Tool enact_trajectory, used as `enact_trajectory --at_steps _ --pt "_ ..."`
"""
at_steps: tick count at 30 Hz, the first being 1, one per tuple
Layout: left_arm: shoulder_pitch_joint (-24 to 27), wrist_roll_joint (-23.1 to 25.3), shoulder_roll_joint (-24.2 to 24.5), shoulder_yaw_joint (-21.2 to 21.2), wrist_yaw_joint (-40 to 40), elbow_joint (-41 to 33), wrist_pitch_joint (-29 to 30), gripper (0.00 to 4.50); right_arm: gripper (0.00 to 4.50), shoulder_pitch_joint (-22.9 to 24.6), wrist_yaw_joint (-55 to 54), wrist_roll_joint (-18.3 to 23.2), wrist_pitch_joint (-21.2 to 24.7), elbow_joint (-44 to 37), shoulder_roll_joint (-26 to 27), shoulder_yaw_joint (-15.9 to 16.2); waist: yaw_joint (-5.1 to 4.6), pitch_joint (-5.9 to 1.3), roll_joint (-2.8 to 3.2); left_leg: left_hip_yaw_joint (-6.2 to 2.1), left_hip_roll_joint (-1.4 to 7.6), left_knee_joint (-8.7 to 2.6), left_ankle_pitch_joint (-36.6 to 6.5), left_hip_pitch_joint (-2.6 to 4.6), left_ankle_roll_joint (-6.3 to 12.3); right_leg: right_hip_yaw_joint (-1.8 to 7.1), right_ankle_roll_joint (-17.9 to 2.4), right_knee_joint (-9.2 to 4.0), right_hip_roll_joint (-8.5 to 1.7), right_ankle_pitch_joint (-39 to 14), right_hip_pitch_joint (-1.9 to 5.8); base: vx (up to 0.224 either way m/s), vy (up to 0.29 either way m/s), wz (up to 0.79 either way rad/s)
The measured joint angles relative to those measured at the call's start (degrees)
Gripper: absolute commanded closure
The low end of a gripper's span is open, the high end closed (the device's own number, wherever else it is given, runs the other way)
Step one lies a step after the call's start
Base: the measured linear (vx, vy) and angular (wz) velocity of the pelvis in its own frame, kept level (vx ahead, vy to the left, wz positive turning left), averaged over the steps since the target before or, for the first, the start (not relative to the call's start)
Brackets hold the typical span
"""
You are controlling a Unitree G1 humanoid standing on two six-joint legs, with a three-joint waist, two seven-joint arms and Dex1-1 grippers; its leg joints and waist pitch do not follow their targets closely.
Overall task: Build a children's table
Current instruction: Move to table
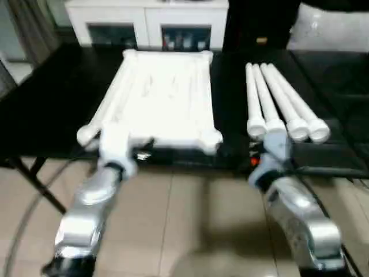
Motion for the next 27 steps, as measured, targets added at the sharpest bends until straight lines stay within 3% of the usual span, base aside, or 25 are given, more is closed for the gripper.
enact_trajectory --at_steps 1,2,3,4,5,6,7,8,9,11,13,14,15,16,17,18,19,20,21,22,23,24,25,26,27 --pt "0.03 -0.13 -0.41 -0.13 -0.07 -0.33 0.10 0.07 0.00 0.05 0.06 -0.04 -0.02 -0.11 -0.61 0.00 0.40 0.13 -1.18 0.59 -1.11 -0.25 -0.51 0.83 0.07 1.04 -1.73 -1.00 -0.94 3.23 0.16 0.112 -0.053 0.05" --pt "0.44 -0.16 -1.08 -0.68 -0.09 -0.40 0.33 0.07 0.00 0.42 0.14 -0.26 -0.18 -0.02 -1.34 -0.06 1.25 0.42 -1.74 0.51 -1.17 0.51 -1.13 0.62 1.70 1.47 -2.58 -1.36 -0.68 2.67 0.78 0.117 -0.093 0.03" --pt "0.55 -0.18 -1.52 -1.41 -0.16 -0.64 0.48 0.07 0.00 0.91 0.22 -0.59 -0.24 0.03 -1.89 -0.10 2.11 0.37 -1.58 0.06 -1.10 1.84 -1.43 0.51 2.86 1.43 -2.90 -1.81 -0.50 2.53 1.56 0.109 -0.091 -0.05" --pt "1.18 -0.09 -1.41 -2.13 -0.16 -1.78 0.52 0.07 0.00 1.31 0.34 -1.31 -0.47 0.05 -2.62 -0.06 2.68 0.43 -1.91 -0.71 -0.82 3.54 -1.13 -0.28 2.33 1.29 -3.12 -2.30 -0.35 2.31 2.55 0.109 -0.091 -0.05" --pt "1.62 -0.05 -1.33 -2.40 -0.17 -2.60 0.52 0.07 0.00 1.36 0.34 -1.59 -0.74 0.06 -2.73 -0.19 2.98 0.50 -2.03 -0.97 -0.10 3.56 -0.72 -0.93 1.64 1.08 -3.23 -2.78 -0.07 2.21 3.25 0.091 -0.063 -0.09" --pt "2.14 -0.03 -1.18 -2.53 -0.20 -3.37 0.58 0.07 0.00 1.39 0.35 -1.78 -1.08 0.06 -2.86 -0.29 3.36 0.45 -1.54 -1.11 1.25 2.83 -0.01 -1.69 0.50 0.63 -3.38 -3.24 0.47 2.13 3.99 0.086 -0.003 -0.07" --pt "2.89 -0.04 -1.03 -2.65 -0.26 -4.66 0.86 0.07 0.00 1.46 0.41 -1.78 -1.53 0.03 -2.90 -0.41 3.87 0.34 -0.71 -1.17 3.23 0.06 1.19 -2.37 -0.21 -0.04 -3.44 -3.43 1.40 1.86 4.64 0.086 -0.003 -0.07" --pt "3.15 -0.05 -0.87 -2.71 -0.37 -4.98 0.98 0.07 0.00 1.61 0.46 -1.79 -1.61 0.09 -2.89 -0.50 4.13 0.37 0.17 -1.14 4.45 0.09 3.42 -2.55 -2.58 -0.59 -3.22 -3.44 1.89 1.53 5.14 0.087 0.066 -0.02" --pt "3.79 -0.05 -0.17 -2.57 -0.57 -5.28 1.03 0.07 0.00 1.84 0.63 -1.80 -1.65 0.11 -2.52 -0.39 3.77 0.55 -0.05 -1.13 4.57 0.01 3.17 -1.85 -2.54 -0.59 -3.39 -3.81 1.99 1.35 5.29 0.092 0.082 0.02" --pt "4.76 0.01 1.11 -1.60 -1.03 -5.14 1.58 0.07 0.00 1.78 1.67 -1.69 -1.58 -0.15 -1.99 2.18 3.03 1.00 -0.38 -1.17 4.35 -0.74 2.83 -1.52 -2.55 -0.67 -5.96 -3.38 1.91 -0.19 5.18 0.093 0.073 0.01" --pt "4.37 0.01 1.11 -0.52 -1.04 -5.18 2.08 0.07 0.00 1.77 2.17 -1.43 -1.31 -1.23 -2.24 2.53 2.17 0.76 -1.25 -1.52 3.16 -0.92 2.69 -1.06 -1.82 -0.52 -5.47 -0.63 0.63 0.00 4.01 0.086 0.036 0.04" --pt "3.79 -0.02 1.04 -0.76 -1.16 -5.30 2.11 0.07 0.00 1.89 2.23 -1.43 -1.33 -1.82 -2.62 2.24 1.67 0.68 -1.71 -2.24 1.82 -0.93 2.73 -1.33 -1.70 -0.16 -4.22 -2.30 -0.29 0.33 4.18 0.057 0.015 0.29" --pt "2.92 -0.02 0.52 -1.33 -1.27 -5.29 2.15 0.07 0.00 1.96 2.20 -1.49 -1.42 -2.06 -3.26 1.50 1.41 0.55 -2.29 -2.67 1.12 -0.65 2.72 -2.26 -0.67 -0.09 -0.86 -2.46 -0.88 0.46 4.99 0.042 -0.008 0.55" --pt "2.57 -0.12 -0.20 -3.22 -1.69 -5.72 2.14 0.07 0.00 2.00 2.04 -1.46 -1.41 -1.91 -3.56 0.43 2.01 0.62 -1.95 -2.53 1.21 0.62 2.24 -3.22 4.59 -1.01 -1.28 -3.70 -1.17 0.56 5.47 0.042 -0.008 0.55" --pt "2.56 -0.15 -0.21 -4.06 -1.97 -5.97 2.14 0.07 0.00 1.93 1.63 -1.21 -1.36 -1.87 -2.98 -0.69 2.64 0.47 -1.48 -2.25 1.50 1.26 2.40 -3.72 6.27 -1.35 -1.37 -4.56 -1.09 0.78 6.07 0.062 -0.019 0.39" --pt "2.52 -0.15 0.04 -3.99 -2.25 -5.99 2.14 0.07 0.00 1.37 1.24 -0.97 -1.33 -1.86 -2.30 -1.53 3.22 0.37 -1.14 -1.95 2.49 -0.22 2.56 -3.39 5.29 -1.35 -1.43 -5.04 -0.53 0.79 6.49 0.085 -0.006 0.07" --pt "2.18 -0.16 0.79 -3.46 -2.34 -5.97 2.13 0.07 0.00 0.11 0.95 -0.86 -1.33 -1.89 -1.67 -1.96 3.58 0.30 -0.73 -1.96 3.06 -0.80 2.83 -2.72 0.28 -1.81 -1.65 -5.07 -0.32 0.54 6.67 0.085 -0.006 0.07" --pt "2.00 -0.17 1.12 -2.75 -2.42 -5.87 2.14 0.07 0.00 -0.87 0.88 -0.86 -1.31 -1.86 -1.41 -1.58 3.40 0.40 -0.77 -2.01 3.11 -1.14 2.97 -2.23 -1.68 -1.88 -2.22 -4.87 -0.37 0.26 6.62 0.115 -0.003 -0.03" --pt "2.00 -0.17 1.38 -2.18 -2.51 -5.57 2.18 0.07 0.00 -1.48 0.95 -0.80 -1.30 -1.91 -1.01 -0.71 3.12 0.49 -0.81 -2.16 2.77 -1.27 2.81 -1.92 -1.43 -1.83 -3.72 -3.80 -0.25 -0.33 5.91 0.111 0.008 0.05" --pt "1.98 -0.18 1.59 -1.57 -2.63 -5.33 2.19 0.07 0.00 -1.92 1.02 -0.50 -1.32 -2.05 -0.76 0.15 2.63 0.43 -1.24 -2.13 2.30 -1.26 2.58 -1.53 -1.21 -0.84 -4.56 -1.24 -0.55 -0.81 4.77 0.111 0.008 0.05" --pt "1.92 -0.24 1.54 -1.11 -2.69 -5.04 2.18 0.07 0.00 -1.85 1.01 -0.48 -1.32 -2.04 -0.81 0.29 2.42 0.41 -1.37 -2.11 2.12 -1.26 2.44 -1.08 -1.15 -0.55 -4.36 0.30 -0.51 -0.89 3.82 0.071 0.002 0.09" --pt "1.90 -0.39 1.36 -1.00 -2.72 -4.98 2.11 0.07 0.00 -1.52 0.99 -0.51 -1.32 -2.17 -0.99 0.32 2.36 0.40 -1.75 -1.89 1.81 -1.27 2.29 -0.75 -0.96 -0.15 -3.88 0.42 -0.64 -0.68 2.71 0.055 -0.030 0.04" --pt "1.92 -0.58 1.04 -1.17 -2.77 -4.93 2.05 0.07 0.00 -0.96 1.02 -0.52 -1.28 -2.41 -1.35 0.48 2.36 0.52 -2.96 -1.44 0.90 -1.28 2.08 -0.35 -1.04 1.20 -2.68 -1.53 -1.15 0.78 1.94 0.055 -0.030 0.04" --pt "2.22 -0.59 0.34 -1.53 -2.78 -4.61 1.94 0.07 0.00 0.01 1.09 -0.59 -1.25 -2.65 -2.08 0.49 2.55 0.72 -3.50 -1.35 0.65 -1.21 1.77 -0.42 -0.55 1.65 -1.55 -1.32 -1.23 1.35 2.62 0.023 -0.064 0.09" --pt "2.83 -0.59 -0.45 -2.63 -2.80 -4.42 1.94 0.07 0.00 0.98 1.14 -1.01 -1.21 -2.65 -2.57 0.35 3.49 0.93 -3.54 -1.04 0.96 -0.46 1.13 -0.32 1.63 1.83 -1.61 -2.06 -0.97 1.24 3.17 0.037 -0.067 0.00"
